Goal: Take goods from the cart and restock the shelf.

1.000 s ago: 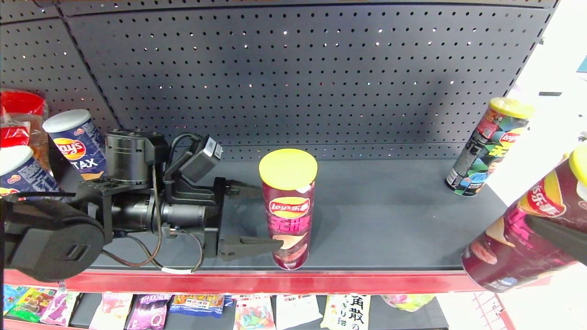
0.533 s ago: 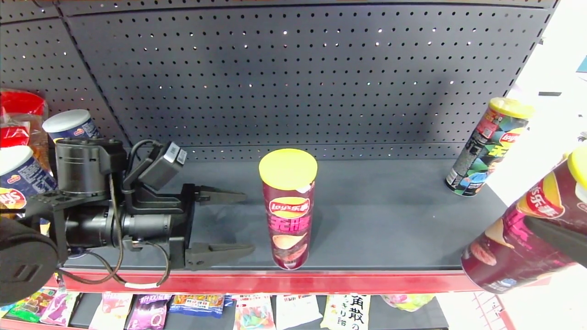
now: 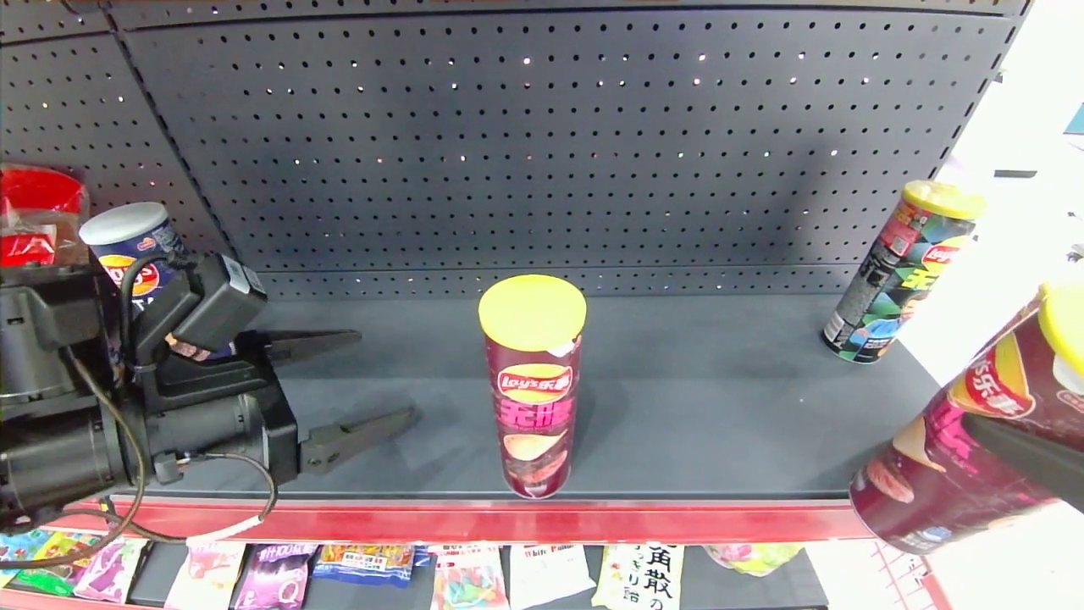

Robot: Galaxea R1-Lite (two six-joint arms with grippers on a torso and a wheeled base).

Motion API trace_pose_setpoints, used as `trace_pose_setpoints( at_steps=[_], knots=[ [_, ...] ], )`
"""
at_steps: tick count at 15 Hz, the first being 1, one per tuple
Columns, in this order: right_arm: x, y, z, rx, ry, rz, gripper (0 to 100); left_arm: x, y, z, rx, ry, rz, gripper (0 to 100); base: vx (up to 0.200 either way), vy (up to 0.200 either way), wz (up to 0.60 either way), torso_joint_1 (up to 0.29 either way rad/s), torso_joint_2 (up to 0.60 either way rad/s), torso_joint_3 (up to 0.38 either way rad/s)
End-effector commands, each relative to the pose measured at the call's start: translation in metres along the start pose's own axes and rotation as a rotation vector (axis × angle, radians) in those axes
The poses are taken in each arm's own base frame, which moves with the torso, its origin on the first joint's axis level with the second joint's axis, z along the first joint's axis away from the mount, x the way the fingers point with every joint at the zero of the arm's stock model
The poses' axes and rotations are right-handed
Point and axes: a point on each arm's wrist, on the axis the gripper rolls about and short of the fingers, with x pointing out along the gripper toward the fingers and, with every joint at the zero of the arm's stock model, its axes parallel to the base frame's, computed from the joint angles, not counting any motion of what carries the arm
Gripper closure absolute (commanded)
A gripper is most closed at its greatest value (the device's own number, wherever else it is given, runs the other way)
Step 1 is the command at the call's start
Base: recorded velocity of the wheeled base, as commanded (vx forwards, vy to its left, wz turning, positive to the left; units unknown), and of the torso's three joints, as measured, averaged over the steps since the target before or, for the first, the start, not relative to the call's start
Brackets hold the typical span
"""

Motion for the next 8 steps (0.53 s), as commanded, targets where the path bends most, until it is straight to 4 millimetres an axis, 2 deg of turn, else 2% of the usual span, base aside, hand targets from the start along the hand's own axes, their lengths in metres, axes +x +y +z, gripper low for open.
trace_pose_setpoints(
  at_steps=[1, 4, 6, 8],
  knots=[
    [-0.001, 0.000, 0.001, -0.001, -0.008, -0.001, 100, -0.020, -0.010, 0.012, 0.046, -0.017, 0.208, 0, 0.000, 0.000, 0.00, 0.000, 0.00, 0.000],
    [-0.001, 0.000, 0.001, 0.000, -0.009, 0.003, 100, -0.027, -0.021, 0.022, 0.065, 0.016, 0.544, 0, 0.000, 0.000, 0.00, 0.000, 0.00, 0.000],
    [0.000, 0.000, 0.001, 0.002, -0.007, 0.009, 100, -0.029, -0.024, 0.024, 0.061, 0.003, 0.657, 0, 0.000, 0.000, 0.00, 0.000, 0.00, 0.000],
    [0.000, 0.000, 0.001, 0.003, -0.009, 0.011, 100, -0.053, -0.048, 0.013, 0.126, 0.024, 0.723, 0, 0.000, 0.000, 0.00, 0.000, 0.00, 0.000]
  ],
)
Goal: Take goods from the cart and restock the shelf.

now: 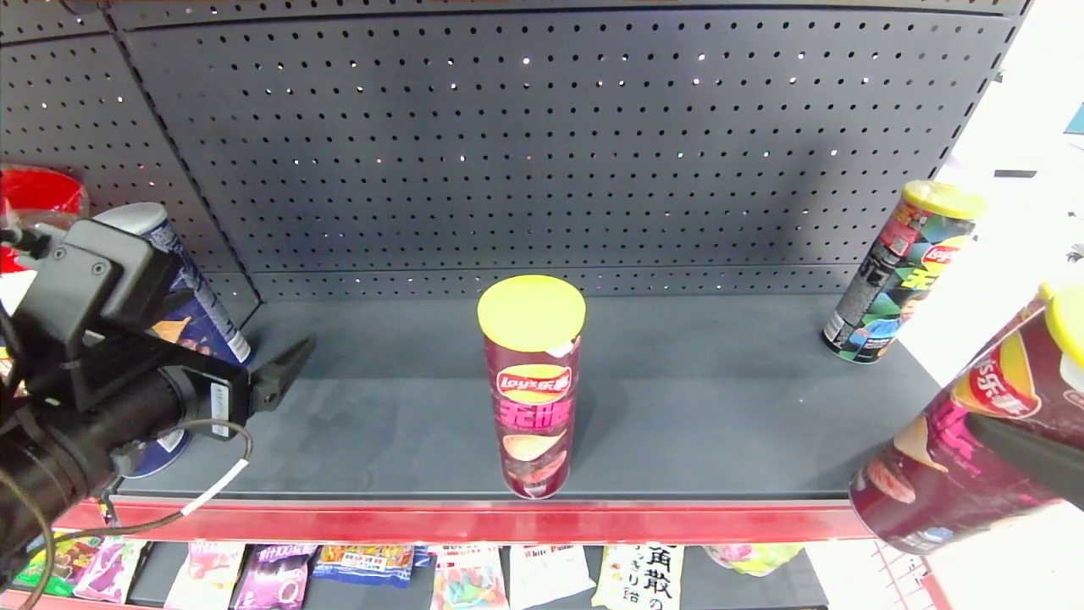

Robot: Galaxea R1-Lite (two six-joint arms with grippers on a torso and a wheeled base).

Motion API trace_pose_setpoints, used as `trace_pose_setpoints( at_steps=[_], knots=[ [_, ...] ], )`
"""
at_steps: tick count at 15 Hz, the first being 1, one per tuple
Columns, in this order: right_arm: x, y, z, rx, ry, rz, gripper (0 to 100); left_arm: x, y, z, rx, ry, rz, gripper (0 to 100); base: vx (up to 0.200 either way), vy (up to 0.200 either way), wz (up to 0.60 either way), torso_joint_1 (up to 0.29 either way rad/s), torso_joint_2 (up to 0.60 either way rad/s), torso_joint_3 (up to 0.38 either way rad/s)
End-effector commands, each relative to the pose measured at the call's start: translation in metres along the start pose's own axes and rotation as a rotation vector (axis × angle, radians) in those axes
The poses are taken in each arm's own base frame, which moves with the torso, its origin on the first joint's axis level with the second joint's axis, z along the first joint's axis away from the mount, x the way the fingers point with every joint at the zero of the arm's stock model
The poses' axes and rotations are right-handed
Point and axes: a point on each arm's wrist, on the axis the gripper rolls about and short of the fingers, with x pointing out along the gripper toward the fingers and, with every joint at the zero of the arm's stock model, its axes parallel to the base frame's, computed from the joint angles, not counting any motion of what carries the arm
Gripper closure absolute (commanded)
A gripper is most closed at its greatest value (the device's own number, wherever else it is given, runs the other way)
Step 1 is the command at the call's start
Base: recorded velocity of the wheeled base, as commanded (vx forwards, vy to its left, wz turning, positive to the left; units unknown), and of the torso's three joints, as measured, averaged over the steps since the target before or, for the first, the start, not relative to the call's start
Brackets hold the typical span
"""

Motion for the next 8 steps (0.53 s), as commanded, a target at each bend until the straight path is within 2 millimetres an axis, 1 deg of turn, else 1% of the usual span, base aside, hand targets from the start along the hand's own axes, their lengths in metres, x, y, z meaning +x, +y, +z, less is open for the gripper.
trace_pose_setpoints(
  at_steps=[1, 3, 6, 8],
  knots=[
    [0.001, 0.000, 0.000, 0.002, 0.000, 0.007, 100, -0.043, 0.000, -0.018, 0.094, -0.012, 0.012, 0, 0.000, 0.000, 0.00, 0.000, 0.00, 0.000],
    [0.001, 0.000, -0.001, 0.007, 0.002, 0.007, 100, -0.063, 0.005, -0.029, 0.144, -0.029, -0.007, 0, 0.000, 0.000, 0.00, 0.000, 0.00, 0.000],
    [0.003, -0.001, 0.002, 0.020, 0.000, 0.009, 100, -0.067, 0.009, -0.022, 0.168, -0.069, 0.000, 0, 0.000, 0.000, 0.00, 0.000, 0.00, 0.000],
    [0.003, 0.000, 0.002, 0.020, -0.003, 0.027, 100, -0.069, 0.010, -0.024, 0.193, -0.069, 0.004, 0, 0.000, 0.000, 0.00, 0.000, 0.00, 0.000]
  ],
)
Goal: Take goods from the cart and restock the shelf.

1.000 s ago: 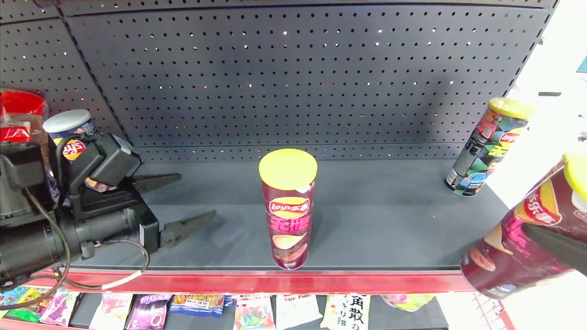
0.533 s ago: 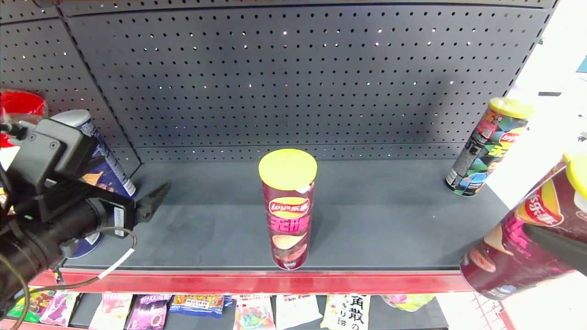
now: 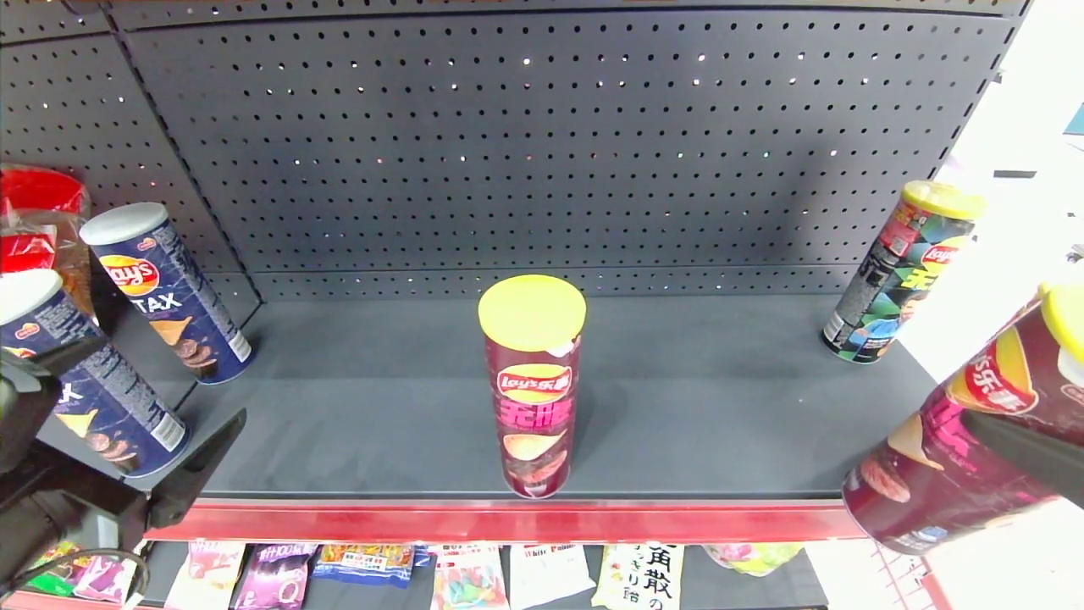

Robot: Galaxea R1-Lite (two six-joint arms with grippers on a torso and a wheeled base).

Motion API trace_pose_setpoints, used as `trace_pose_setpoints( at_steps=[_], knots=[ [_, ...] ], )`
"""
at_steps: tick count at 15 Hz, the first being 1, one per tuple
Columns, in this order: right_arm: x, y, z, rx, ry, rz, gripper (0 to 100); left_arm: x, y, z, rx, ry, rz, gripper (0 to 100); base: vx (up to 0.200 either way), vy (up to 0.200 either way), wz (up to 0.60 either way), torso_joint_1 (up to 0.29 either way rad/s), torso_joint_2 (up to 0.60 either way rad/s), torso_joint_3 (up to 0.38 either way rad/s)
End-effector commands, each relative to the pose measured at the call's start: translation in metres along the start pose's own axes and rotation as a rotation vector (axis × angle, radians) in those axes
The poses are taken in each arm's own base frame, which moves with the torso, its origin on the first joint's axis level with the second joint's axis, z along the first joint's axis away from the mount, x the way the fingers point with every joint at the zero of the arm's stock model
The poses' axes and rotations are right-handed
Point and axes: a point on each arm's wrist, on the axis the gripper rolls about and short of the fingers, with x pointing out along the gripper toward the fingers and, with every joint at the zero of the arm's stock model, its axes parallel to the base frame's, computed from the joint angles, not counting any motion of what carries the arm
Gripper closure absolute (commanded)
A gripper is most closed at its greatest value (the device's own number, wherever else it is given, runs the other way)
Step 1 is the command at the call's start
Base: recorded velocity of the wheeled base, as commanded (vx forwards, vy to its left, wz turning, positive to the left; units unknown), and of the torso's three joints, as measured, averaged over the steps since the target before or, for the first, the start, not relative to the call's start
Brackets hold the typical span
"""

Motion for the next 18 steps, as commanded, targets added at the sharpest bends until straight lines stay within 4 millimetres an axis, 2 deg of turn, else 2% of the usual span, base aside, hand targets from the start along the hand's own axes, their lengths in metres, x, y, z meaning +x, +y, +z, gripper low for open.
trace_pose_setpoints(
  at_steps=[1, 6, 11, 15, 18],
  knots=[
    [-0.0005, 0.0003, 0.0009, -0.003, -0.007, 0.010, 100, -0.0073, 0.0025, -0.0013, 0.029, -0.019, 0.012, 0, 0.000, 0.000, 0.00, 0.000, 0.00, 0.000],
    [-0.0042, 0.0009, 0.0018, -0.006, -0.022, 0.011, 100, -0.0085, 0.0019, -0.0043, 0.041, -0.006, 0.008, 0, 0.000, 0.000, 0.00, 0.000, 0.00, 0.000],
    [-0.0046, 0.0010, 0.0019, -0.006, -0.023, 0.011, 100, -0.0085, 0.0023, -0.0065, 0.042, 0.004, 0.017, 0, -0.200, 0.000, 0.00, -0.001, 0.00, -0.002],
    [-0.0046, 0.0010, 0.0019, -0.006, -0.023, 0.011, 100, -0.0086, 0.0035, -0.0044, 0.040, -0.003, 0.021, 0, 0.000, 0.000, 0.00, 0.000, 0.00, 0.000],
    [-0.0046, 0.0009, 0.0023, -0.006, -0.025, 0.010, 100, -0.0087, 0.0029, -0.0056, 0.042, 0.000, 0.019, 0, 0.000, 0.200, 0.00, 0.007, 0.00, 0.001]
  ],
)
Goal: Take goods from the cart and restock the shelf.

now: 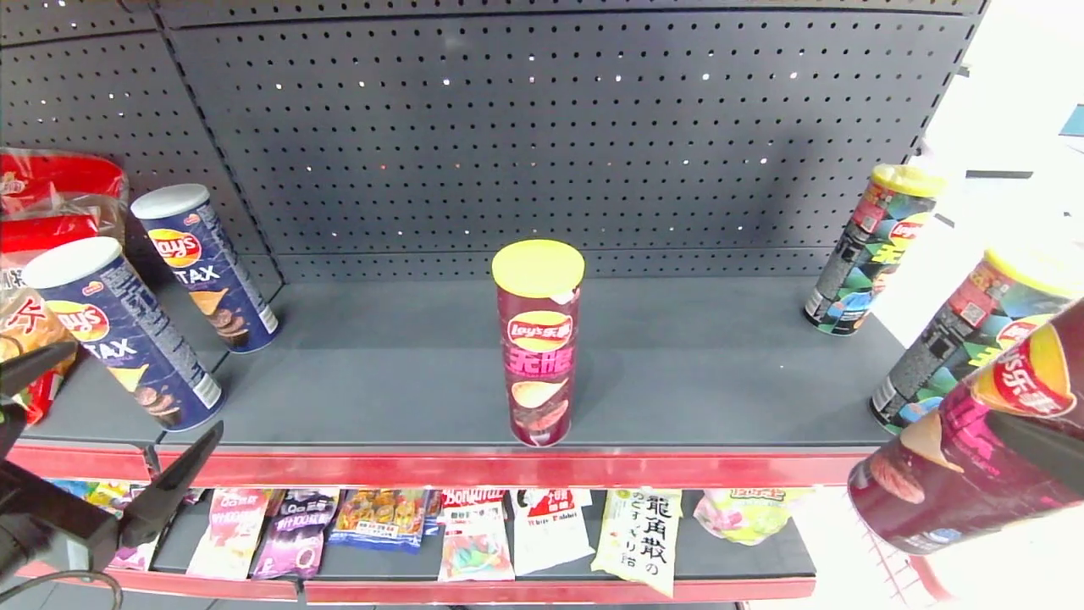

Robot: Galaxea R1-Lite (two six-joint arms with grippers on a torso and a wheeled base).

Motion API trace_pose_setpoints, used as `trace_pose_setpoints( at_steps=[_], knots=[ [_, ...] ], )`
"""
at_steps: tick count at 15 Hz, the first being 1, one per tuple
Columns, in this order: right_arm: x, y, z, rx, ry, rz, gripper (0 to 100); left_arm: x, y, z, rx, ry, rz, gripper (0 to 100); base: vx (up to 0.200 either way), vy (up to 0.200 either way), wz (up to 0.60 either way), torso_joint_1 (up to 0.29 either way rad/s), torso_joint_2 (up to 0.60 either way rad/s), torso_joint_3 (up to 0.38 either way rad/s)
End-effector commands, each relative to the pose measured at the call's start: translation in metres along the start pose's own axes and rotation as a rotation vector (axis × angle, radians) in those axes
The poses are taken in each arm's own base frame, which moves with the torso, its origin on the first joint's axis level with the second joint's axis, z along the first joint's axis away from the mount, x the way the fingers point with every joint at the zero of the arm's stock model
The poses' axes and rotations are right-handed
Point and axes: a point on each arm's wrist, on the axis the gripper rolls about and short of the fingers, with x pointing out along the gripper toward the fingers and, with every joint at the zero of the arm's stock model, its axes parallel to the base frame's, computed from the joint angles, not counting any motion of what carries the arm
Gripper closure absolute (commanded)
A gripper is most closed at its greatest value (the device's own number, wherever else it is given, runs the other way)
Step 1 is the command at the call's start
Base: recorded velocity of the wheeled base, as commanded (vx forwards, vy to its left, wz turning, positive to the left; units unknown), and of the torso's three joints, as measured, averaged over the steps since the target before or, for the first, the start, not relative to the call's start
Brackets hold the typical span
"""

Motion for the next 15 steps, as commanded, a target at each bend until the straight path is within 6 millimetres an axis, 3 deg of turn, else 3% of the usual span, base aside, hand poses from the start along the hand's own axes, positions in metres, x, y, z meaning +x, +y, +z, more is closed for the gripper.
trace_pose_setpoints(
  at_steps=[1, 5, 11, 15],
  knots=[
    [0.0004, 0.0000, -0.0003, 0.000, 0.003, 0.001, 100, 0.0007, -0.0010, -0.0012, 0.003, 0.007, -0.004, 0, 0.000, 0.200, 0.00, 0.002, 0.00, 0.002],
    [0.0004, 0.0000, -0.0003, 0.000, 0.003, 0.001, 100, 0.0007, -0.0011, -0.0012, 0.003, 0.006, -0.005, 0, 0.000, 0.200, 0.00, 0.006, 0.01, 0.001],
    [0.0011, -0.0003, -0.0001, 0.001, 0.005, 0.000, 100, -0.0002, -0.0008, -0.0014, 0.006, 0.004, -0.002, 0, 0.000, 0.000, 0.00, 0.000, 0.00, 0.000],
    [0.0017, -0.0004, -0.0003, 0.001, 0.008, 0.000, 100, 0.0001, -0.0007, -0.0009, 0.006, 0.002, -0.004, 0, 0.200, 0.000, 0.00, -0.007, 0.00, 0.002]
  ],
)
